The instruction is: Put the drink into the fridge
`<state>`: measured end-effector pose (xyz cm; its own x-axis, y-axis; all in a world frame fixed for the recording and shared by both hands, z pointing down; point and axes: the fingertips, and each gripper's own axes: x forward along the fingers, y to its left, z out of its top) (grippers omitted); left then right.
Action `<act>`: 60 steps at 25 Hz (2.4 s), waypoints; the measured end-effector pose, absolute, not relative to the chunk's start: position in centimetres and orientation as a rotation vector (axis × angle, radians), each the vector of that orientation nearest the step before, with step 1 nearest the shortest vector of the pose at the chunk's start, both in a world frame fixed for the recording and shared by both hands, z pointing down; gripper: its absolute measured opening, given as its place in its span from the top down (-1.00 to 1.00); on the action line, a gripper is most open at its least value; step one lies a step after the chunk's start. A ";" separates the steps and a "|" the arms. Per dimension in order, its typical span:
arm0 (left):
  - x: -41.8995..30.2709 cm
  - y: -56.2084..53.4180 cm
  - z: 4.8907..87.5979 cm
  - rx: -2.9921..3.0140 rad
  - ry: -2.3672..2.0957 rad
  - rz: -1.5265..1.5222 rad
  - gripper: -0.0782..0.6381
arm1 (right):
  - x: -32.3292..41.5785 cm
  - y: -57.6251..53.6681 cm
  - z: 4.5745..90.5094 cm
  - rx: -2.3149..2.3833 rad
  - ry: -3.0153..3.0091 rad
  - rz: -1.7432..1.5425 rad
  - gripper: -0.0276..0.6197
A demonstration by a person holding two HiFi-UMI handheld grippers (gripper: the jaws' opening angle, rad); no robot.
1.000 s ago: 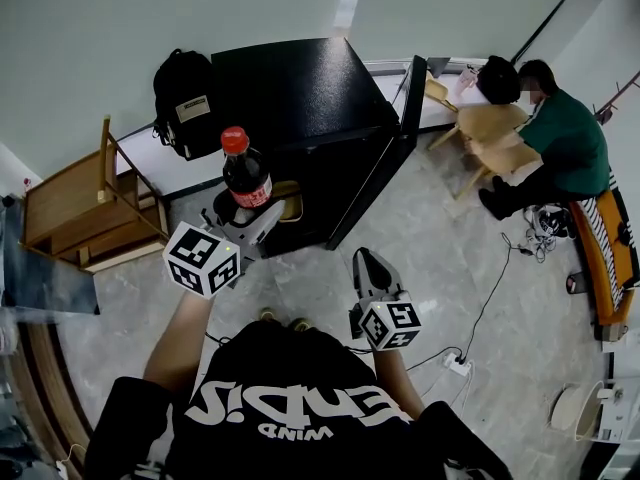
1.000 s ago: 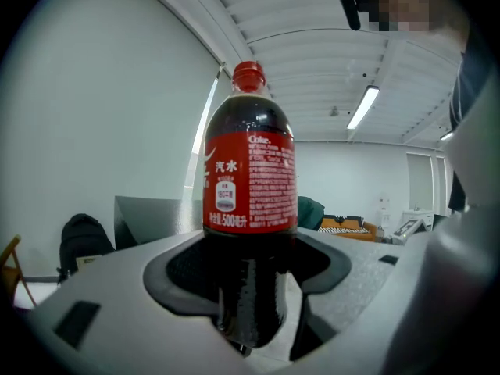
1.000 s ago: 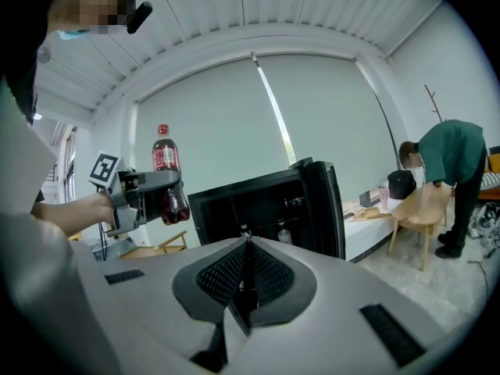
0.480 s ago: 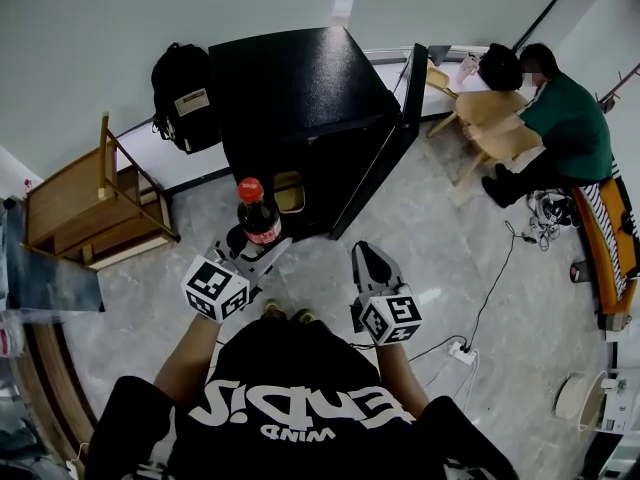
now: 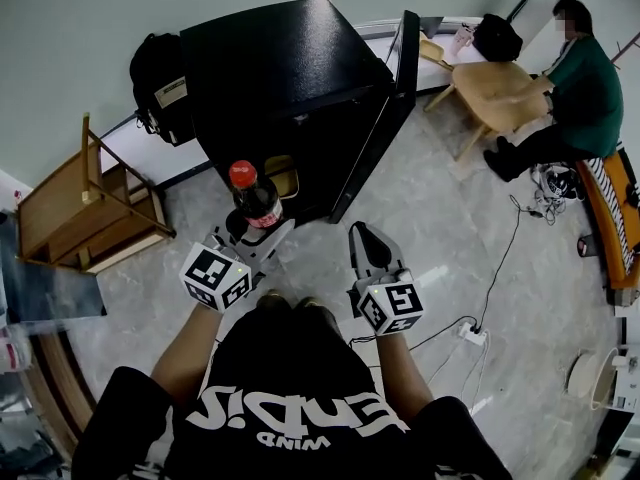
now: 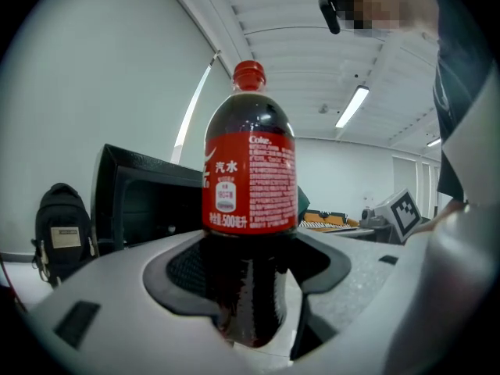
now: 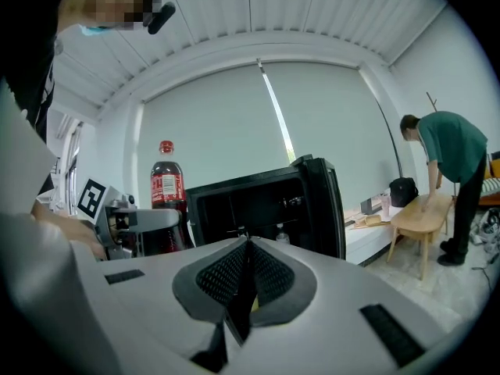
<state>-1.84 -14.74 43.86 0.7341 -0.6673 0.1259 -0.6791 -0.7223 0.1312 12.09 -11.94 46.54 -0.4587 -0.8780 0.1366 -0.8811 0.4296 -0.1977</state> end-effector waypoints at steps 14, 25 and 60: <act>-1.5 -17.6 54.1 2.746 -1.132 0.126 -0.02 | 11.9 -13.9 55.7 1.695 -2.655 0.400 0.84; -1.8 -23.8 60.1 2.686 -1.352 0.125 -0.02 | 12.2 -15.7 57.0 1.742 -2.648 0.408 0.84; -4.3 -43.6 74.1 2.467 -1.699 0.249 -0.02 | 14.5 -17.7 64.4 1.753 -2.538 0.501 0.84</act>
